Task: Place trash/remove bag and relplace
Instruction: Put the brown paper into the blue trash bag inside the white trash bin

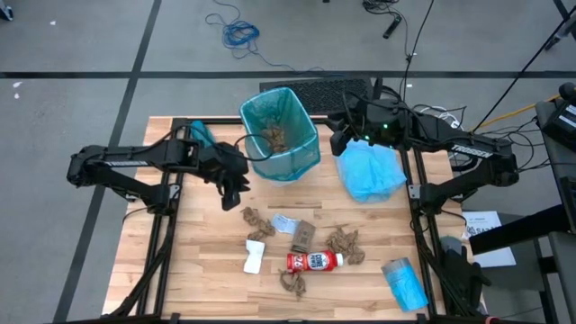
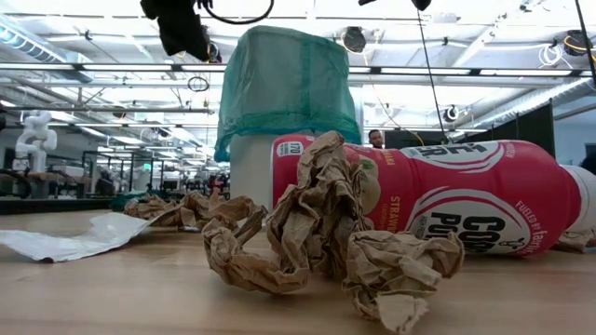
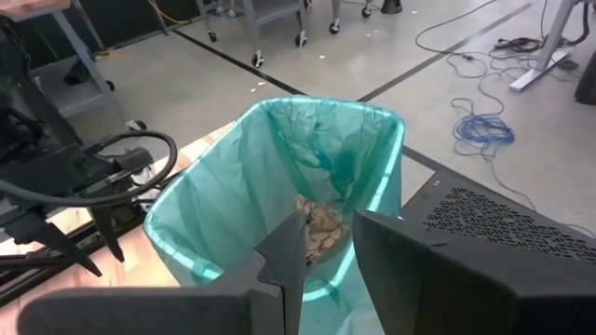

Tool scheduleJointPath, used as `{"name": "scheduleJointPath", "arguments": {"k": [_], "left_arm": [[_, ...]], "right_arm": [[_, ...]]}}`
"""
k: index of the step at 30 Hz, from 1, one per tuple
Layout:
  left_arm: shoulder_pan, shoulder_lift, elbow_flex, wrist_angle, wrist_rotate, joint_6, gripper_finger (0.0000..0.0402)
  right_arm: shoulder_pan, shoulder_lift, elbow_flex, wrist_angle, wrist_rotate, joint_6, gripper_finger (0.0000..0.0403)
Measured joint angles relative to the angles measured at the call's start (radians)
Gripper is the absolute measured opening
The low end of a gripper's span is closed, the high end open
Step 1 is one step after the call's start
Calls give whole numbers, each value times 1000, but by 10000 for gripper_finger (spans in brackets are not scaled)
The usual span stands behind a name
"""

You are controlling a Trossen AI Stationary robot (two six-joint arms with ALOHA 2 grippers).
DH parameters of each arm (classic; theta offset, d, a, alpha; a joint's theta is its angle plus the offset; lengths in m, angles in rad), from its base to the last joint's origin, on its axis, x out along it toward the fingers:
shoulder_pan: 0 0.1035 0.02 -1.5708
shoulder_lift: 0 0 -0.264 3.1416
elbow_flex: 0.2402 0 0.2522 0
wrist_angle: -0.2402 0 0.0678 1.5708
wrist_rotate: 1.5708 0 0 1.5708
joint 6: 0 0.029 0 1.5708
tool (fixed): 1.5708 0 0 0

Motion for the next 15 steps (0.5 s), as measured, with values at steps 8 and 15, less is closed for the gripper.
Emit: {"name": "scheduleJointPath", "arguments": {"k": [8,15], "left_arm": [[-1,0,-50,22,0,-10,94],[-11,0,-109,34,-1,-40,94]], "right_arm": [[0,0,0,-2,1,4,86],[0,0,0,-2,0,3,86]]}}
